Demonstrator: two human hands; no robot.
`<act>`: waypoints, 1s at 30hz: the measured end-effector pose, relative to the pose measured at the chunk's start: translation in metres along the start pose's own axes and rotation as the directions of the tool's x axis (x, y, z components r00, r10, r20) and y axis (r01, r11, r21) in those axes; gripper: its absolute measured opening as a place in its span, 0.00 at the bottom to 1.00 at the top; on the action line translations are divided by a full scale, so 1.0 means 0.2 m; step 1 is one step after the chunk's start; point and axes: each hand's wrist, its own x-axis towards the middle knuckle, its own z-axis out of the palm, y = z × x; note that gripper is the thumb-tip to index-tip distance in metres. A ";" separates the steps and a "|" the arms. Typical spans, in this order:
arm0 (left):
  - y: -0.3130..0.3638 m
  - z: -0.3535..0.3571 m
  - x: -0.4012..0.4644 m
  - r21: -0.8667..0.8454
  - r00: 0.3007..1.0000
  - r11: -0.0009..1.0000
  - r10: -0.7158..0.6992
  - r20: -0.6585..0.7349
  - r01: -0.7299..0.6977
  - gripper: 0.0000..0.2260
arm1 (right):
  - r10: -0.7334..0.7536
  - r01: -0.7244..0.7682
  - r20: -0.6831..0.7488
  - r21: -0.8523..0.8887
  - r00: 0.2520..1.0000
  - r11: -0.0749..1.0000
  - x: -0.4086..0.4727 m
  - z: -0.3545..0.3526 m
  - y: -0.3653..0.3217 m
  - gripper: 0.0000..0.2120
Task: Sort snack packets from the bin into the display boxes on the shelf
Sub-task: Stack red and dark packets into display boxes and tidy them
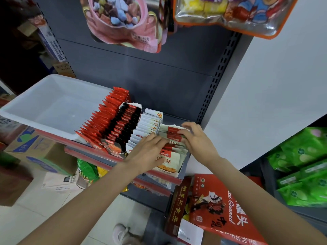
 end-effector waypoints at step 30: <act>-0.01 0.05 -0.11 0.058 0.977 0.996 0.074 -0.200 -0.064 0.23 | 0.133 -0.198 0.211 0.326 0.968 0.925 -0.07 -0.09 -0.05 0.16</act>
